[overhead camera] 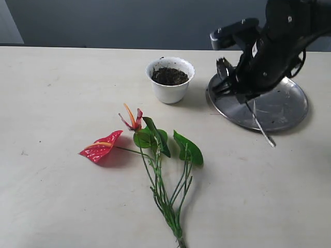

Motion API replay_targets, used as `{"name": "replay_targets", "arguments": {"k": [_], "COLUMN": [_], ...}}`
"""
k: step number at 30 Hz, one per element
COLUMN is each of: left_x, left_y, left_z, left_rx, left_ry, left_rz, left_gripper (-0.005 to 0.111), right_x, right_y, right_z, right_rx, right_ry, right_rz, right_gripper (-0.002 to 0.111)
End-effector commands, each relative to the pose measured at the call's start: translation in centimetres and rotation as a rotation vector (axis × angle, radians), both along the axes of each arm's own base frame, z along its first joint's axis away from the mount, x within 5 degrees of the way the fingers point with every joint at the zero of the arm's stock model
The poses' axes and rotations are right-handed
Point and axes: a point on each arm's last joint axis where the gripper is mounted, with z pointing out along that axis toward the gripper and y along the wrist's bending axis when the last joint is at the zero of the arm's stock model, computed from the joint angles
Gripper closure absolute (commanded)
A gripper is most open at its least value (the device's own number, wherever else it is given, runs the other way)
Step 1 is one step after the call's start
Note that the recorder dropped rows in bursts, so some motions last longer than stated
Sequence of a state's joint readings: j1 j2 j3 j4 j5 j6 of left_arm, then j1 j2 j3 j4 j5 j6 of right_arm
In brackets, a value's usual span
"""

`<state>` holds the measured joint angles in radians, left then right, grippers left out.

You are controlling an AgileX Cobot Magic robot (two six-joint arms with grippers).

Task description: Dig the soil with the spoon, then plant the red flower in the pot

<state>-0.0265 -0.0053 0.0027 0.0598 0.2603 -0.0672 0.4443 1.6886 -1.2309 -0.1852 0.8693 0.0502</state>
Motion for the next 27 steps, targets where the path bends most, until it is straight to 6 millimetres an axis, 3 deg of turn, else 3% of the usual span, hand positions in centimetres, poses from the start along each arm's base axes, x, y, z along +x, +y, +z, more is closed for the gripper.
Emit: {"name": "replay_targets", "arguments": {"k": [1, 5, 9, 11, 14, 27], "left_x": [0.0, 0.0, 0.0, 0.0, 0.0, 0.0], "left_y": [0.0, 0.0, 0.0, 0.0, 0.0, 0.0], "left_z": [0.1, 0.1, 0.1, 0.1, 0.1, 0.1], "left_rx": [0.007, 0.007, 0.007, 0.007, 0.007, 0.007], "left_ry": [-0.005, -0.005, -0.005, -0.005, -0.005, -0.005], "left_rz": [-0.006, -0.006, -0.006, -0.006, -0.006, -0.006], "left_gripper": [0.105, 0.105, 0.105, 0.105, 0.105, 0.105], "right_x": [2.3, 4.2, 5.8, 6.0, 6.3, 7.5], "right_y": [0.8, 3.2, 6.6, 8.0, 8.8, 10.3], "right_z": [3.3, 3.2, 0.1, -1.8, -3.1, -4.7], "right_rx": [-0.217, -0.478, -0.835, -0.975, -1.137, -1.383], "right_ry": [-0.194, -0.320, -0.379, -0.379, -0.383, -0.486], "right_rz": [0.180, 0.350, 0.646, 0.737, 0.791, 0.951], "right_gripper": [0.109, 0.109, 0.109, 0.109, 0.109, 0.109]}}
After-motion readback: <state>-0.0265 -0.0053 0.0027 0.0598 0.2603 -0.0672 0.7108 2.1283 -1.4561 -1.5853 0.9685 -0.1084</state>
